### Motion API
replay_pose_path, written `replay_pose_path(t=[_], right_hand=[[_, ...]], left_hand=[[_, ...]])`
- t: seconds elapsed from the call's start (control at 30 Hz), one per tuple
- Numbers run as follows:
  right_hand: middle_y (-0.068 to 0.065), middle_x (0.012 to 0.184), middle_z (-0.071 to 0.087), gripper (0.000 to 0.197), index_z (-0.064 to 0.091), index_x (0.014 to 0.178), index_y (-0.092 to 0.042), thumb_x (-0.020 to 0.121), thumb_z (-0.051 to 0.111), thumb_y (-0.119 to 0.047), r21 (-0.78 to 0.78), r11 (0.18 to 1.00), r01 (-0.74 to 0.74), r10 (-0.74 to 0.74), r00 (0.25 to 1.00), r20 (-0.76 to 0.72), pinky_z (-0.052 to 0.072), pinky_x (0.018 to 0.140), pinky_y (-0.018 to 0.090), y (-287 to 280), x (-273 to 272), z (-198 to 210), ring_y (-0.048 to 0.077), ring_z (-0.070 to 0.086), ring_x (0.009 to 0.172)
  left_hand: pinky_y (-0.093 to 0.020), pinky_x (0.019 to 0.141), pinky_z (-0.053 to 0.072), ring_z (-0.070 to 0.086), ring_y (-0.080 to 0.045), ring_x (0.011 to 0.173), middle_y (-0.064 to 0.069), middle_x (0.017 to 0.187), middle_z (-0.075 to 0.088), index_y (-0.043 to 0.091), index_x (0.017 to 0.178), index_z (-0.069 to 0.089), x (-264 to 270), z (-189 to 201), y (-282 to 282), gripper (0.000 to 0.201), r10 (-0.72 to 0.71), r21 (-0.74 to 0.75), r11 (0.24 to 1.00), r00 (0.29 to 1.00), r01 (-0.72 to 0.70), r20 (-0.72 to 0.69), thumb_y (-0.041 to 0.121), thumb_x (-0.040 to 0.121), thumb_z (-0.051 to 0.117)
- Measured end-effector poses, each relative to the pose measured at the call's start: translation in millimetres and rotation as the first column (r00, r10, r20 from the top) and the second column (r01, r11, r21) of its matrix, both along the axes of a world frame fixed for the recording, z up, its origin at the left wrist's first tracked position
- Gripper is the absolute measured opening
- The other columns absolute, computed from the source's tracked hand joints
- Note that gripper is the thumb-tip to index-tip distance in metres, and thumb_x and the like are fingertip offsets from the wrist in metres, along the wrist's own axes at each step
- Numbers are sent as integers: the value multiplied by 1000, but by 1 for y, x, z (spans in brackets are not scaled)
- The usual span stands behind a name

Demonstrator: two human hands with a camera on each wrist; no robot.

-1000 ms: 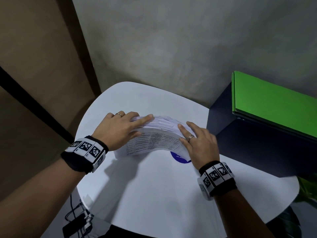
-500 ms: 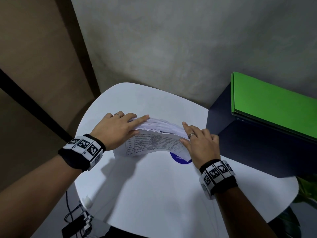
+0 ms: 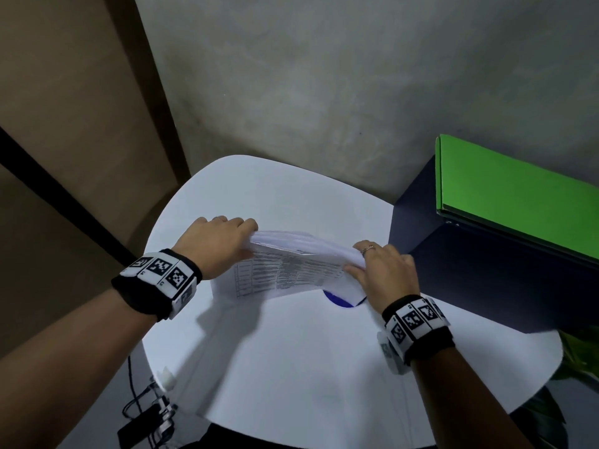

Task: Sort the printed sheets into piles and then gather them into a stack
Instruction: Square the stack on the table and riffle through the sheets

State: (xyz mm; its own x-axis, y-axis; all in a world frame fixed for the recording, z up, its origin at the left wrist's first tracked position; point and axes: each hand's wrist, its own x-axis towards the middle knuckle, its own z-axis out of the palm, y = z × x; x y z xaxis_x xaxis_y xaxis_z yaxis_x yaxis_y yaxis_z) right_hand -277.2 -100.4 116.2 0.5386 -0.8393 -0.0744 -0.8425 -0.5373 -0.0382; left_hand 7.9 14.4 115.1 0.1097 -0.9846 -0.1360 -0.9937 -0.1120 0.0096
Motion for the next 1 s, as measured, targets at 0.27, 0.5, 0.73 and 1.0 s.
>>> replay_pose_path(t=[0.27,0.5,0.73,1.0], right_hand=[[-7,87,70,9,66,96,-27,89,70,-31,-267,957,-110,145,982,117,36,73,37,0,20,44,23,60,84],[9,159,25,112,20,154,-14,66,87,-32,12,931,366,-250,613,749,15,120,42,-13,9,35,28,22,146],[11,117,72,69,60,125,-4,66,87,-26,691,711,-128,-688,76,722,50,101,56,-13,32,20,29,69,111],[-6,90,78,31,68,89,-23,68,91,-15,636,772,-20,-628,132,767,59,82,28,22,21,-3,8,73,90]], left_hand=[[-38,76,46,63,-30,95,0,108,68,28,114,48,-48,23,-35,39,-75,-122,990,994,65,-80,60,93,45],[-36,61,47,64,-30,75,-4,77,68,24,96,53,-21,22,-25,17,-4,-370,895,823,-250,-567,41,96,58],[-7,71,49,66,11,79,5,94,69,17,110,61,-37,20,-21,25,-74,-199,850,264,-488,-962,-2,93,63],[-46,97,52,62,-13,115,4,127,63,23,137,40,-45,-41,8,72,62,-103,876,321,-471,-945,64,82,61]])
